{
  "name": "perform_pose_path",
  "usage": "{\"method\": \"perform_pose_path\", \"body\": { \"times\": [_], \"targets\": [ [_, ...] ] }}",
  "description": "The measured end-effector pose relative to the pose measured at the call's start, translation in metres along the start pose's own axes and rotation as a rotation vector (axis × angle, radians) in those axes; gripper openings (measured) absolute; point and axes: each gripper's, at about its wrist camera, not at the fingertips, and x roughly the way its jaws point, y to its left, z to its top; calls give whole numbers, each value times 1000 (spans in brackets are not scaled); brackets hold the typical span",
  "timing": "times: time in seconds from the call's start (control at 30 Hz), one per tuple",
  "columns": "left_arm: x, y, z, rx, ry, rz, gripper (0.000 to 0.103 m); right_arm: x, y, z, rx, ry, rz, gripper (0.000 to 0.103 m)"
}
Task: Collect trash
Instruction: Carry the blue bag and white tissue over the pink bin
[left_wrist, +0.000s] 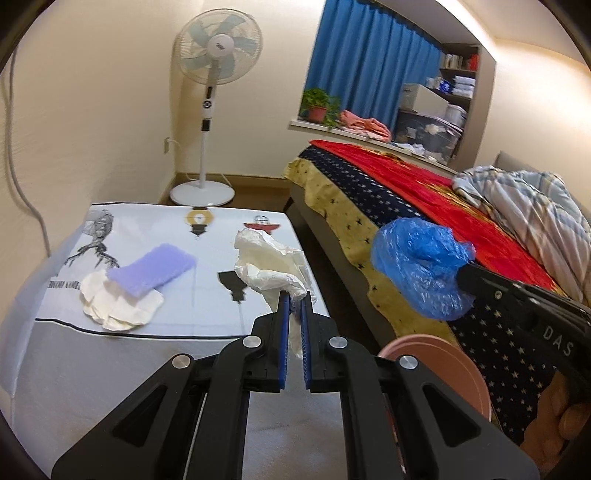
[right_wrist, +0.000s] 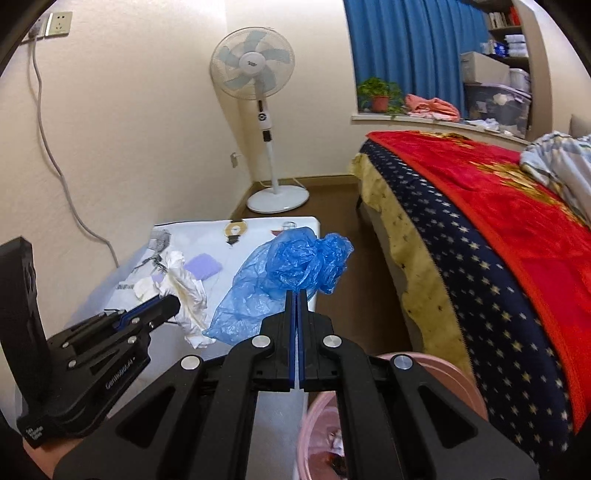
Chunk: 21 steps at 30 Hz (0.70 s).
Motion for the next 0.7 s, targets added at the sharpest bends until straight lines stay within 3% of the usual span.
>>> {"method": "perform_pose_path", "body": {
  "times": [0.23,0.7],
  "targets": [
    [-4,-21,-9,43,11,-29,6,-17,-36,-32,75,8,-96,1],
    [15,-58,-20,88,36,-149,6,-36,-76,-48,124,-15,-210,1]
  ]
}}
